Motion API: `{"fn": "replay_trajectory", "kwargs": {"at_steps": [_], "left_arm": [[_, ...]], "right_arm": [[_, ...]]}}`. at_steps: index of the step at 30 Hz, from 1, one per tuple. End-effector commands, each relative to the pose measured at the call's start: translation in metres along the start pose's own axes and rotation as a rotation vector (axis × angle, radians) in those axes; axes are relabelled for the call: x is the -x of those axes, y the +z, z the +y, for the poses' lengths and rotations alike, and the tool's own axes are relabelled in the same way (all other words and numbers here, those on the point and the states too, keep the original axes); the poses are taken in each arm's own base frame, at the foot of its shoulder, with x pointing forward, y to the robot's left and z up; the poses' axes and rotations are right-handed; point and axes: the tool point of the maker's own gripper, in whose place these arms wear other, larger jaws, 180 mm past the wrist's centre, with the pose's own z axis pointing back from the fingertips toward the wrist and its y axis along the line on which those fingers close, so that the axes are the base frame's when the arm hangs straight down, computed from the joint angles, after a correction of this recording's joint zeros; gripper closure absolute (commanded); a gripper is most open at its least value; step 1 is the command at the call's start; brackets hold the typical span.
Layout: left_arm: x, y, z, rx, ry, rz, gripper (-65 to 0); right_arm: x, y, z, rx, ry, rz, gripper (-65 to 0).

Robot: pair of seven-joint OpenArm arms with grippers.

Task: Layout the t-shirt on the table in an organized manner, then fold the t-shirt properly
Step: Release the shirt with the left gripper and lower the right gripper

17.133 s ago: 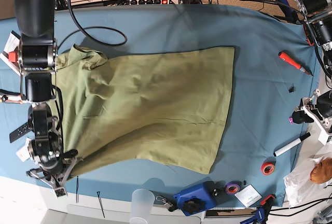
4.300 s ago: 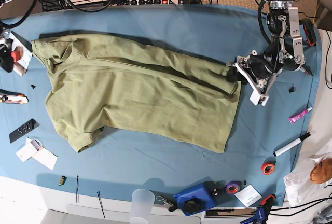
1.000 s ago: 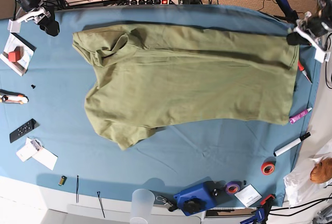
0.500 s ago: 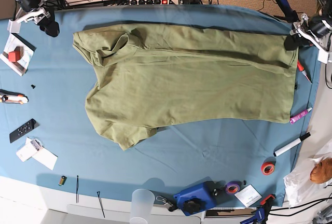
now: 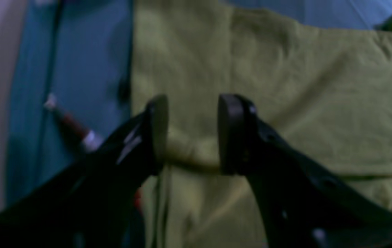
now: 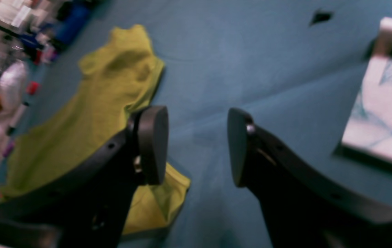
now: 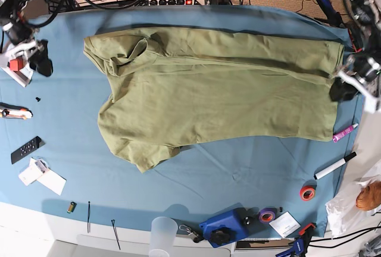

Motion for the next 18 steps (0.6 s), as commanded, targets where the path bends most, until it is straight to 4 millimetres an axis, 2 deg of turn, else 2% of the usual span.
{"fn": "replay_trajectory", "kwargs": {"at_steps": [1, 3, 5, 10, 14, 18], "left_arm": [[-0.021, -0.003, -0.005, 0.002, -0.059, -0.051, -24.5], [-0.026, -0.021, -0.014, -0.023, -0.144, -0.035, -24.5], [-0.033, -0.036, -0.014, -0.109, -0.201, -0.018, -24.5], [-0.055, -0.055, -0.015, -0.259, -0.304, -0.008, -24.5], [-0.060, -0.056, -0.010, -0.313, -0.370, 0.005, -24.5], [-0.068, -0.040, 0.020, -0.445, -0.341, -0.008, -24.5]], "right_arm": [[-0.021, -0.001, 0.005, -0.012, 0.050, -0.041, -28.7], [-0.028, -0.014, 0.007, -0.002, 0.106, -0.015, -28.7], [-0.036, -0.026, 0.009, 0.015, 0.162, -0.001, -28.7], [-0.063, -0.052, 0.017, 0.059, 0.280, -0.040, -28.7], [-0.084, -0.079, 0.022, 0.141, 0.382, -0.023, -28.7], [-0.098, -0.114, 0.025, 0.200, 0.450, 0.027, -28.7]]}}
